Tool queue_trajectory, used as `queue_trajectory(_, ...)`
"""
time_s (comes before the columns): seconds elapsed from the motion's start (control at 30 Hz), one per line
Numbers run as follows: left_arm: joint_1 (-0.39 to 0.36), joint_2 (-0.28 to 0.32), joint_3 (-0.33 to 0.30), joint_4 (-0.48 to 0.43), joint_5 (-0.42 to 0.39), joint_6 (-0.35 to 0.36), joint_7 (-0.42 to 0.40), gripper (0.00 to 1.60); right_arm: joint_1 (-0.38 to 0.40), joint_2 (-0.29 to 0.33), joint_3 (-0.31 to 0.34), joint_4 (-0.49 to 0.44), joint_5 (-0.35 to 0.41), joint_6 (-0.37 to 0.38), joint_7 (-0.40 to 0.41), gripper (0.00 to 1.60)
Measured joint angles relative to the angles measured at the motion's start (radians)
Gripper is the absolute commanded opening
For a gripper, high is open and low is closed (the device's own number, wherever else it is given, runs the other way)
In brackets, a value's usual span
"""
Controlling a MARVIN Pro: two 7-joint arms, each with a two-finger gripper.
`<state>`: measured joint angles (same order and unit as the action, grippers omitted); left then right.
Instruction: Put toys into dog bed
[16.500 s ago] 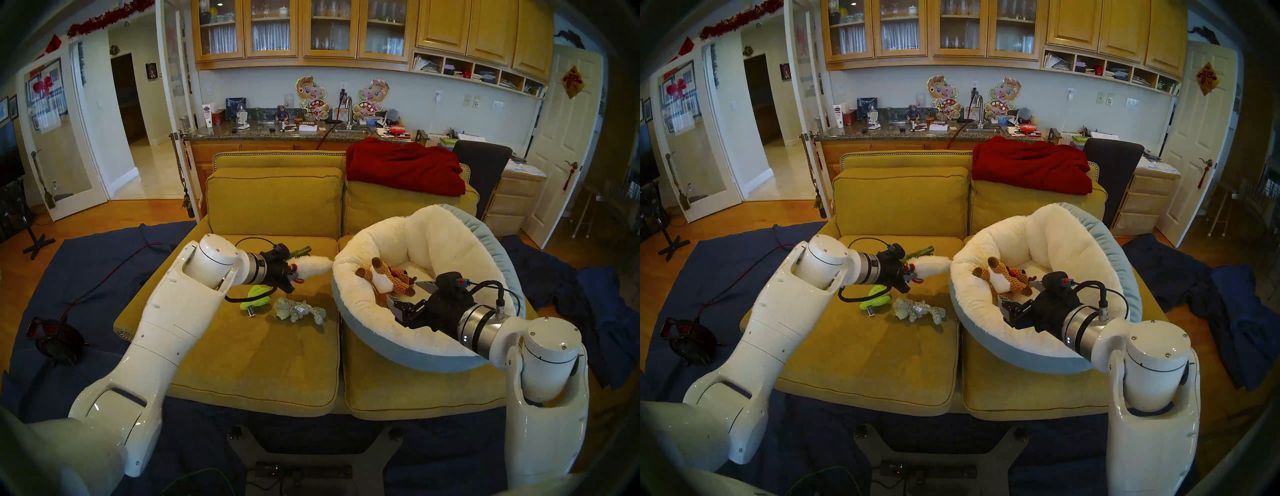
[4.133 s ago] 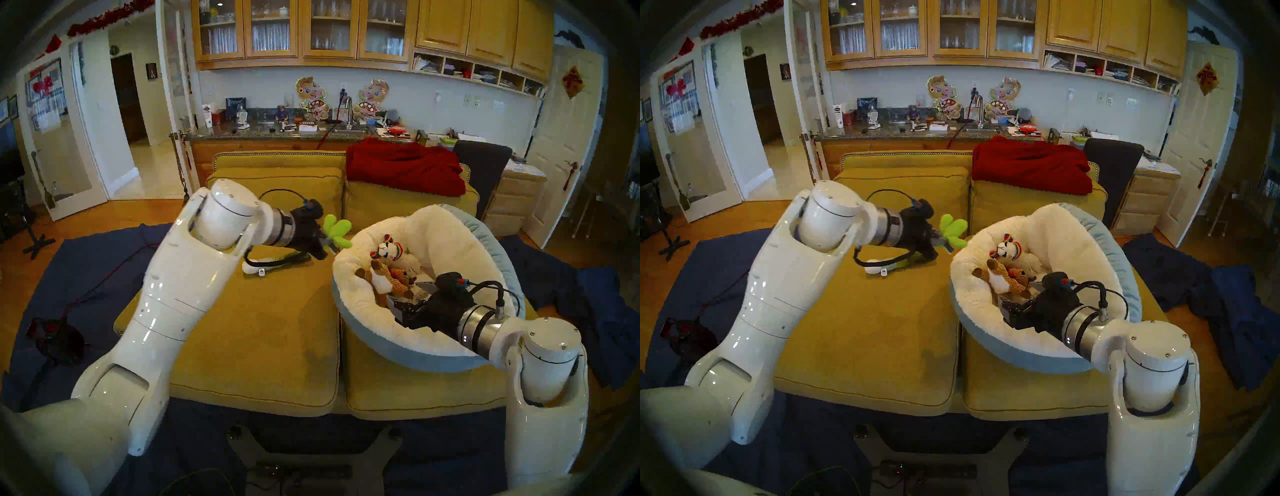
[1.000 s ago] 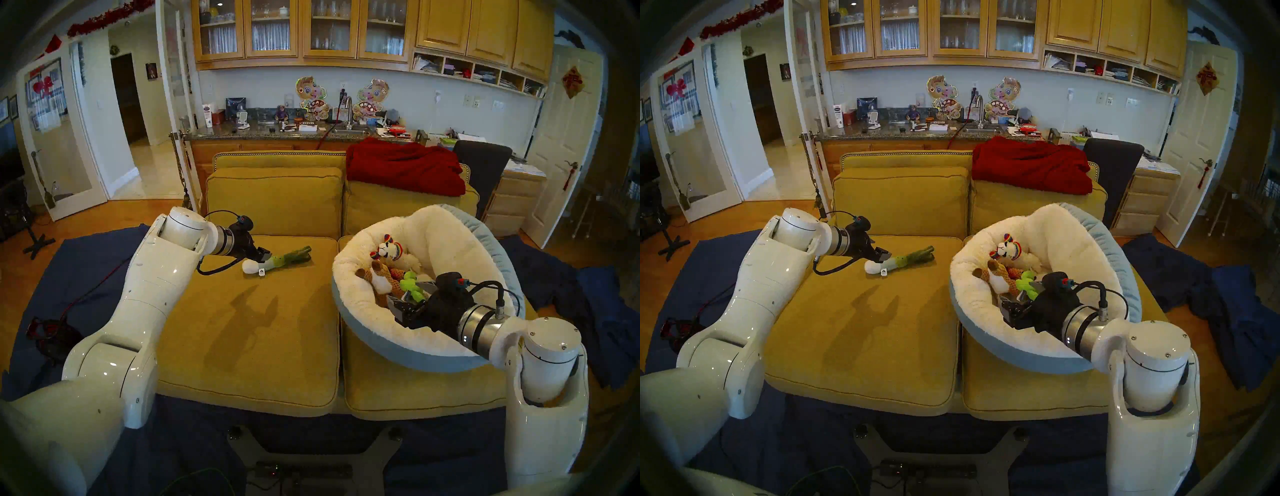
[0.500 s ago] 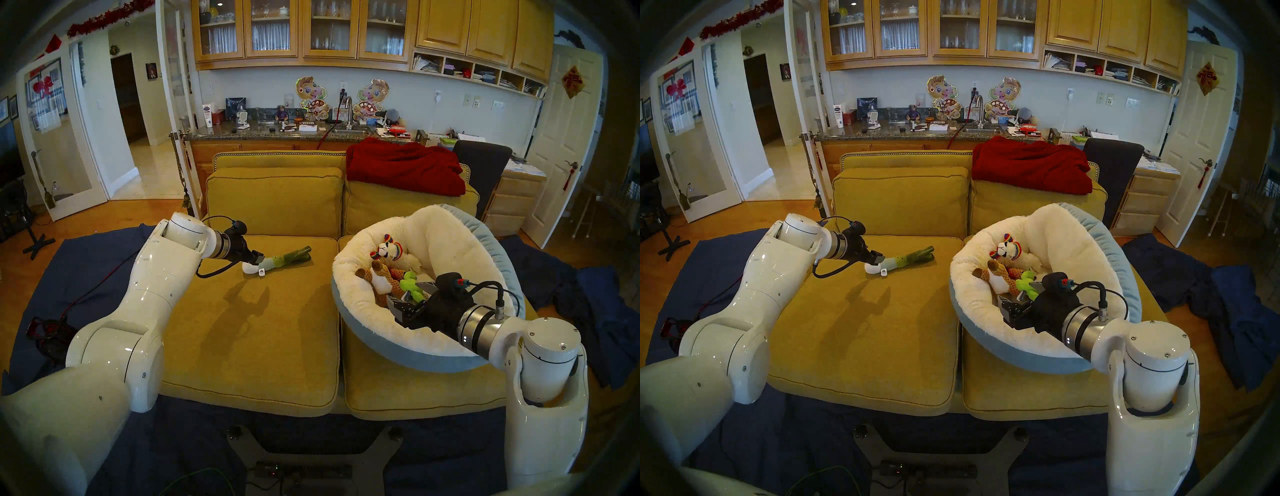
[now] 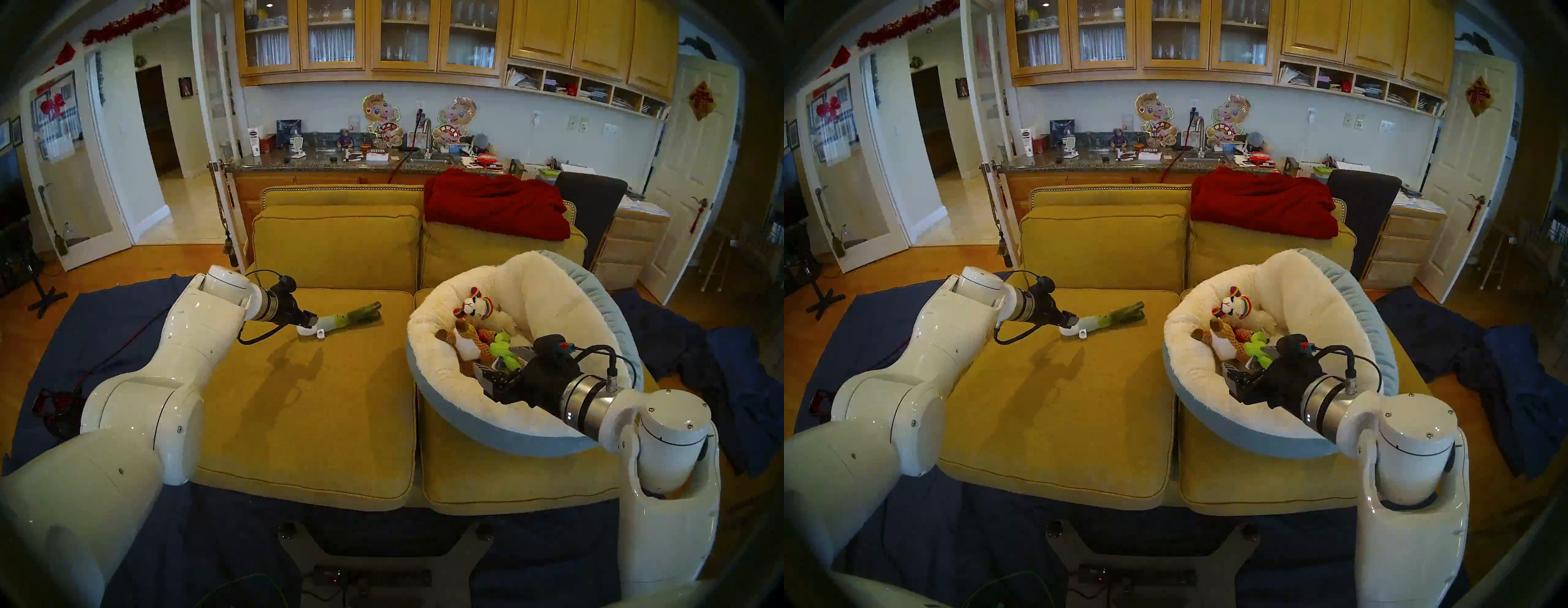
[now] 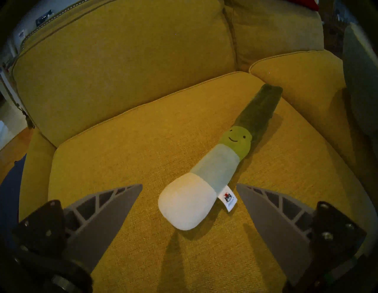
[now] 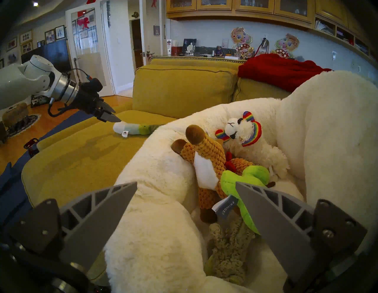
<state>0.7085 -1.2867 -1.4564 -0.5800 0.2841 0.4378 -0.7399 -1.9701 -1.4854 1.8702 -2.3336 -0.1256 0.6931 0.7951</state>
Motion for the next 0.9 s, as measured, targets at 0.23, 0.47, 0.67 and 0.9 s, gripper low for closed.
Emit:
queue_trajectory(0.23,-0.036,-0.006,-0.002,0.101,-0.001,-0.023,0.014,1.60,0.000,0.000,0.000,0.001,0.000,0.000,0.000,1.60)
queue_trajectory(0.47,-0.060,-0.012,-0.005,0.171,-0.002,-0.044,0.030,0.99,0.000,0.000,0.000,0.002,0.000,0.000,0.000,1.60)
queue_trajectory(0.67,-0.074,-0.019,-0.009,0.217,-0.003,-0.061,0.048,0.63,0.000,0.000,0.000,0.004,0.000,0.000,0.000,1.60)
queue_trajectory(0.9,-0.088,-0.029,-0.016,0.256,-0.003,-0.082,0.075,0.31,0.000,0.000,0.000,0.005,0.000,0.000,0.000,1.60)
